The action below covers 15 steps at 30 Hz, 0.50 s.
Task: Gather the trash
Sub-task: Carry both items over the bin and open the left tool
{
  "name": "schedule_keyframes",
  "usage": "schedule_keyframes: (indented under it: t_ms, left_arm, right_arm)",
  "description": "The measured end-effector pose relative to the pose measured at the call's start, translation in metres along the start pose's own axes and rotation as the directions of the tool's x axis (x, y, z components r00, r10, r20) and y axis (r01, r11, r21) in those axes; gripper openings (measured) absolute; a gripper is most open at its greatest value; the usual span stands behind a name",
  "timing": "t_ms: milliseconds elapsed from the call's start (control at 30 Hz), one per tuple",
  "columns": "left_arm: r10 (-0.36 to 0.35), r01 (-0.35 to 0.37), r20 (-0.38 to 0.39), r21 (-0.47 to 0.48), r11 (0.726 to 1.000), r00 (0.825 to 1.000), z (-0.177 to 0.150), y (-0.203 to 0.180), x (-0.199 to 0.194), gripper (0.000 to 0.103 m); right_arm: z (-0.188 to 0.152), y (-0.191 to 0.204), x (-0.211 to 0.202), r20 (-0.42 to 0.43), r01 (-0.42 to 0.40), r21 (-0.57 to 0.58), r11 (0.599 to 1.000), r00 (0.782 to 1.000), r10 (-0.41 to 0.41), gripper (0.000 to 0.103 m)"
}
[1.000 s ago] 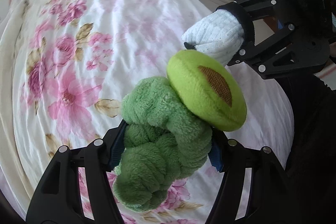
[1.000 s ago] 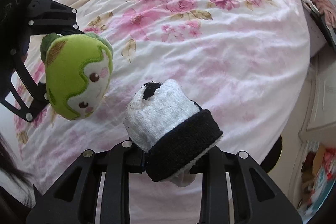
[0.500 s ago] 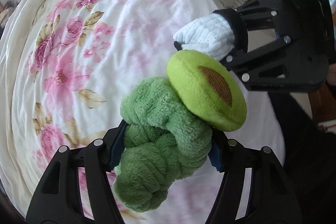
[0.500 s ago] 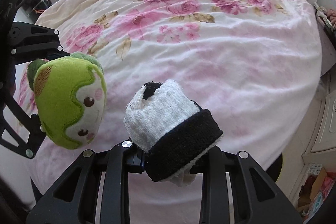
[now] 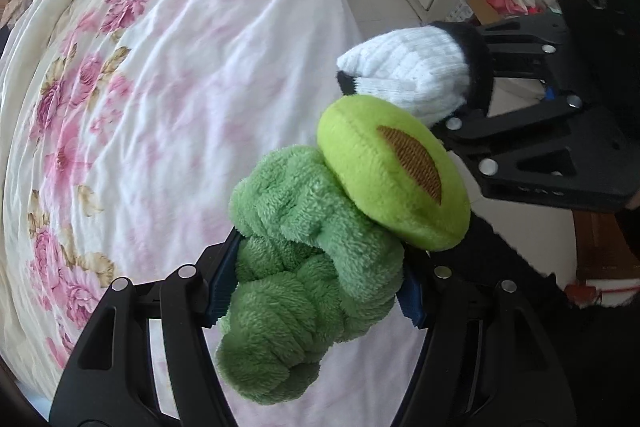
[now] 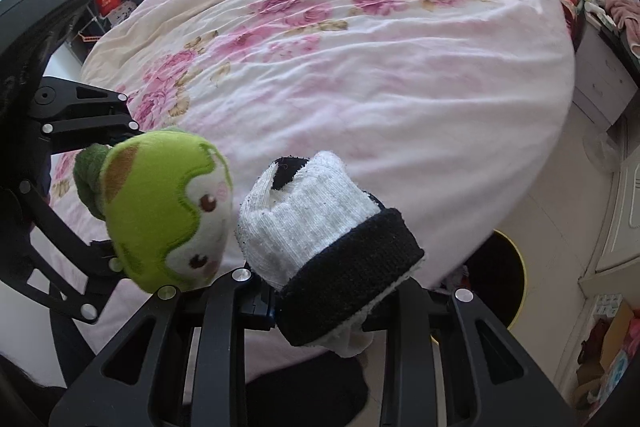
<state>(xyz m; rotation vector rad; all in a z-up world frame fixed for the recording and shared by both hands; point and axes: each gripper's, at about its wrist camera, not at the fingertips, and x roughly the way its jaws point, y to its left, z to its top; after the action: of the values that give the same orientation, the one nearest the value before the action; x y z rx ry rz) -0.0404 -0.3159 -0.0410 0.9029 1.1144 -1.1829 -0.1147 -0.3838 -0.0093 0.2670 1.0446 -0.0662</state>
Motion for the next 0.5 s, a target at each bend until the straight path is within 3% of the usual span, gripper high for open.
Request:
schedule_keyframes:
  t_ms: [267,500]
  left_arm:
    - [-0.018,0.019,-0.01,0.076,0.997,1.0,0.045,-0.054,0.022,0.064]
    - [-0.059,0.06,-0.012,0.141,0.988,0.998,0.098,-0.093,0.059,0.064]
  right_arm:
    - [-0.04,-0.064,-0.043,0.061,0.05,0.12,0.991,0.996,-0.058,0.024]
    - [-0.066,-0.128,-0.063,0.058,0.126,0.239,0.963,0.988,-0.144,0.024]
